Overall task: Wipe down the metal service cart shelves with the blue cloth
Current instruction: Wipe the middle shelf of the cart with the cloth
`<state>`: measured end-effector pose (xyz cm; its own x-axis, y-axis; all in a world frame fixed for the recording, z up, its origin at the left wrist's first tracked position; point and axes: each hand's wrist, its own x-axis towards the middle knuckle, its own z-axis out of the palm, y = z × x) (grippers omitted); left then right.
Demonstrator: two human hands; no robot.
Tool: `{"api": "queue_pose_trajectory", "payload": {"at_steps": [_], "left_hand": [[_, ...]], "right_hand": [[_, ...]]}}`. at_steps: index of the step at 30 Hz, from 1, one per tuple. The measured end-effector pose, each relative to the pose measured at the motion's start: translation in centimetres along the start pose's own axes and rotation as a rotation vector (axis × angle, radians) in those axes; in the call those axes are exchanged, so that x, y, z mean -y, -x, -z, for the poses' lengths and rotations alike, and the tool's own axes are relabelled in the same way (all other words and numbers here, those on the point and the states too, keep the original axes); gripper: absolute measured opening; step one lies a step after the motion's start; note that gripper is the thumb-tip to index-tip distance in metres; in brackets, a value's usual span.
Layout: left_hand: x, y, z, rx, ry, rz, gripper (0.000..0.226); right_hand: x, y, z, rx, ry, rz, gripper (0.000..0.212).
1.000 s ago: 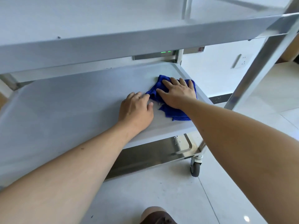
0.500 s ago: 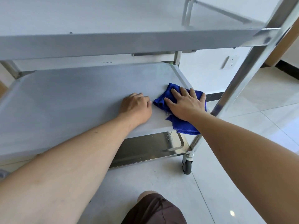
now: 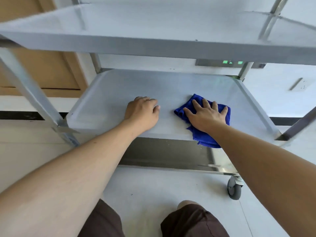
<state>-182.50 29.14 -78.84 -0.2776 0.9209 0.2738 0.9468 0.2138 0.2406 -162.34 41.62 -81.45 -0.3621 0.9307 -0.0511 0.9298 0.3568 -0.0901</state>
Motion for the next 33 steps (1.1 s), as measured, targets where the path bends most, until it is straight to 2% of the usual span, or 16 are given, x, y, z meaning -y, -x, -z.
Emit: {"api": "queue_pose_trajectory", "payload": {"at_steps": [6, 11, 14, 17, 20, 23, 27, 33], "left_hand": [[10.1, 6.2, 3.4, -0.198, 0.009, 0.105, 0.028], [14.7, 10.9, 4.8, -0.326, 0.018, 0.192, 0.025], [16.5, 13.2, 5.2, -0.342, 0.008, 0.251, 0.027], [18.0, 14.6, 5.1, -0.278, -0.01, 0.31, 0.038], [18.3, 14.7, 5.0, -0.263, -0.079, 0.288, 0.041], [18.0, 14.1, 4.8, -0.344, -0.084, 0.305, 0.029], [17.3, 13.9, 4.1, -0.418, -0.089, 0.38, 0.025], [16.0, 13.5, 3.1, -0.439, -0.166, 0.409, 0.023]], "right_hand": [[12.0, -0.1, -0.9, 0.02, 0.012, 0.173, 0.078], [21.5, 1.0, -1.8, 0.041, 0.008, 0.337, 0.081], [25.9, 2.0, -2.2, 0.04, 0.009, 0.414, 0.082], [29.1, 3.2, -2.4, 0.03, 0.017, 0.495, 0.082], [30.3, 4.6, -2.8, -0.001, 0.028, 0.592, 0.084], [29.3, 5.5, -2.9, -0.03, 0.039, 0.693, 0.087], [27.3, 6.1, -2.8, -0.098, 0.06, 0.8, 0.083], [24.2, 8.0, -4.4, -0.273, 0.116, 0.805, 0.082]]}}
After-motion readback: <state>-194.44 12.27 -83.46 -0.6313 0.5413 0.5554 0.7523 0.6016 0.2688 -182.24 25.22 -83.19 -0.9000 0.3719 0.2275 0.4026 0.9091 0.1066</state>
